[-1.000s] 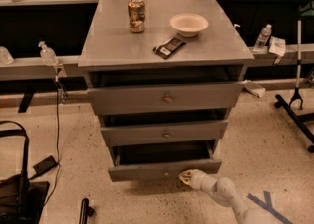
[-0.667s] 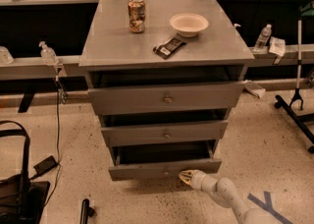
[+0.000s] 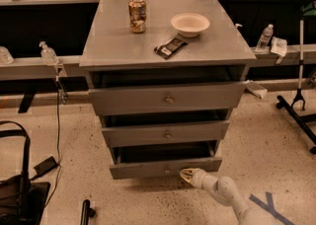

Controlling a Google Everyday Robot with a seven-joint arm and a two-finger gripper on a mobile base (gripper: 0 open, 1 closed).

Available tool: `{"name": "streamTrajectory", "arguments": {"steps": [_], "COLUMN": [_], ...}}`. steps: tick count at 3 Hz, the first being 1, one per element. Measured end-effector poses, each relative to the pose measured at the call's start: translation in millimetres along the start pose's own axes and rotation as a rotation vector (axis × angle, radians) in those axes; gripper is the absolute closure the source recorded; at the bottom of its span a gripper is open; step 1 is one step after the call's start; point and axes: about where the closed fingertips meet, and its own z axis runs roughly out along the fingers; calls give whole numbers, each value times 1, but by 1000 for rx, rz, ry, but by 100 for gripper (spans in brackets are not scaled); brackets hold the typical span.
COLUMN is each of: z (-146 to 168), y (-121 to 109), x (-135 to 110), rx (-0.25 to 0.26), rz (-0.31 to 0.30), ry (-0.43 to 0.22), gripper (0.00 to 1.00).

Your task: Close bottom drawer

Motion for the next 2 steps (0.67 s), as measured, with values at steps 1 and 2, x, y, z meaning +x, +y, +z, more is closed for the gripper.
{"name": "streamTrajectory", "arguments": {"steps": [1, 2], "z": [-19, -40], "y": [5, 21], "x": [-11, -24], "rx": [-49, -141], "rz": [-2, 16], "ry": [-48, -104], "gripper": [100, 100]}}
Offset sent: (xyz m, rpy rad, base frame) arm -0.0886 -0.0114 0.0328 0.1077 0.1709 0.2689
